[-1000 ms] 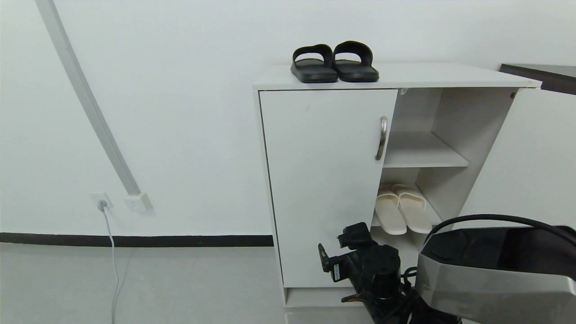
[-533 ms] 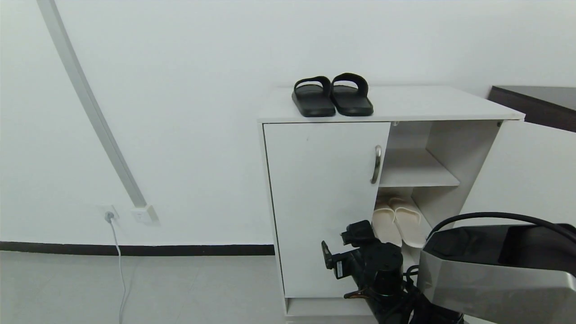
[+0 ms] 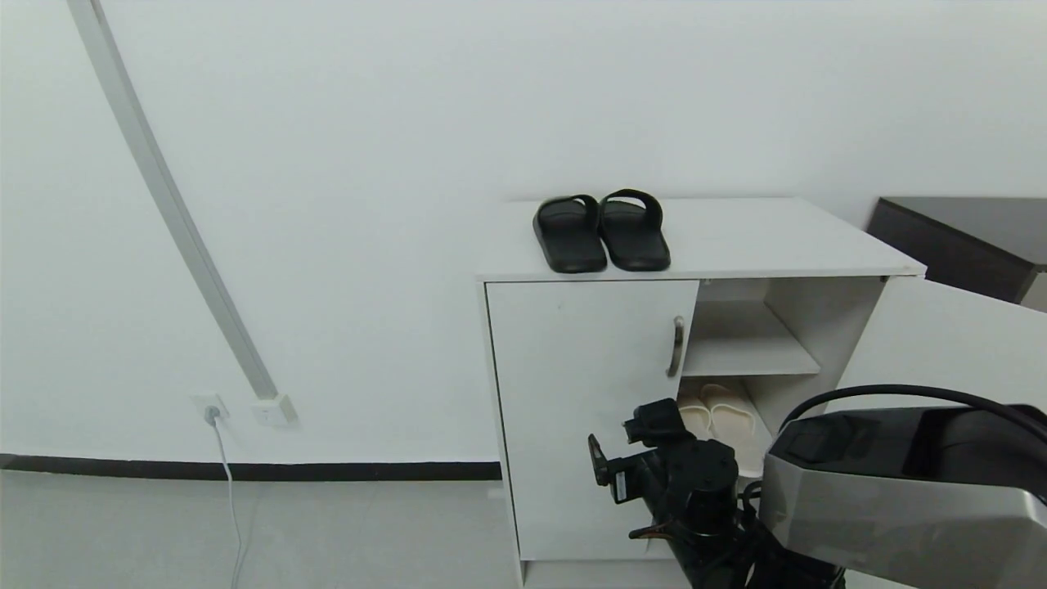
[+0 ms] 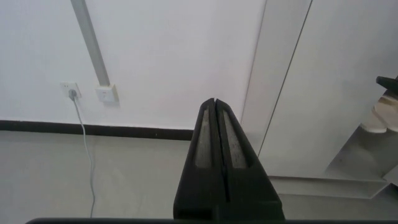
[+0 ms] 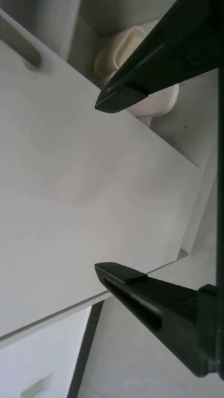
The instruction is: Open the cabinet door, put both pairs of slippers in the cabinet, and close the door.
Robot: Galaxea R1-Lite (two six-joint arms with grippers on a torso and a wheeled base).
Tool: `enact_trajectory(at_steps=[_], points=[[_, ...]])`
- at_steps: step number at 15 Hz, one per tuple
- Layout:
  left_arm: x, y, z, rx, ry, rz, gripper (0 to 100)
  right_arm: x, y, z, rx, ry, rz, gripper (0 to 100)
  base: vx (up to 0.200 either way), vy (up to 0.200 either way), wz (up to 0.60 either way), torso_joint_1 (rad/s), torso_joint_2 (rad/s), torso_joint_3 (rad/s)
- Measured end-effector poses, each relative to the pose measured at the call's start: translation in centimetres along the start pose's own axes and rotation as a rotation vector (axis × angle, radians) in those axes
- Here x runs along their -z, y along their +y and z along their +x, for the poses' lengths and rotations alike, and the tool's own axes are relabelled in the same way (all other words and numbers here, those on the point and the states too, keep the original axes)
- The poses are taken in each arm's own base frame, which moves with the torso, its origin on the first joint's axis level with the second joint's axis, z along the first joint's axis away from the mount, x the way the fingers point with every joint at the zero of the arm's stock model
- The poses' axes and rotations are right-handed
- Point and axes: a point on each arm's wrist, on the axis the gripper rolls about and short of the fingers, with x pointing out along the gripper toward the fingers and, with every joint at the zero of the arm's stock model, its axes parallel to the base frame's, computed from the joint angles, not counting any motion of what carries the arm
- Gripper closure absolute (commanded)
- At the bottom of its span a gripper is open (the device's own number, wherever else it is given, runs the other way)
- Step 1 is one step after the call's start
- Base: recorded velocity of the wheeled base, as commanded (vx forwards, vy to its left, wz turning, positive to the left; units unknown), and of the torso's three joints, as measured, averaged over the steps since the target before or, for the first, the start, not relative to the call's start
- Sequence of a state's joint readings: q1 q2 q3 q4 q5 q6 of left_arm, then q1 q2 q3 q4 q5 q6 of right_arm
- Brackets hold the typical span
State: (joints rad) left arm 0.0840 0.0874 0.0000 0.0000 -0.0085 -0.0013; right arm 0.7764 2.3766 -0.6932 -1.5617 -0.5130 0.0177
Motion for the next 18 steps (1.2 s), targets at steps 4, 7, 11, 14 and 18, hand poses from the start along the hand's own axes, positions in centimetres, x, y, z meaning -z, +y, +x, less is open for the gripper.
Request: enact_trajectory(at_steps=[4,7,11,14,18], points=[[0.00,0.00,0.00,0.000,0.000,0.000,100,0.47,-0.39,-0.36,0.004,0.019,-0.015,0,0.000,0.000,0.00,0.204,-0.52,-0.315],[0.00,0.00,0.00,0.000,0.000,0.000,100,0.01,-0.64,-0.58,0.006,0.014,-0.012,0,0.000,0.000,0.00,0.222,-0.54,-0.320],[0.00,0.00,0.00,0.000,0.000,0.000,100,-0.04,-0.72,-0.69,0.005,0.016,-0.013,0,0.000,0.000,0.00,0.242,-0.56,-0.323],[0.00,0.00,0.00,0.000,0.000,0.000,100,0.07,-0.75,-0.81,0.002,0.021,-0.016,0,0.000,0.000,0.00,0.255,-0.59,-0.328],[0.00,0.00,0.00,0.000,0.000,0.000,100,0.15,-0.67,-0.89,-0.003,0.025,-0.020,0,0.000,0.000,0.45,0.184,-0.41,-0.223]])
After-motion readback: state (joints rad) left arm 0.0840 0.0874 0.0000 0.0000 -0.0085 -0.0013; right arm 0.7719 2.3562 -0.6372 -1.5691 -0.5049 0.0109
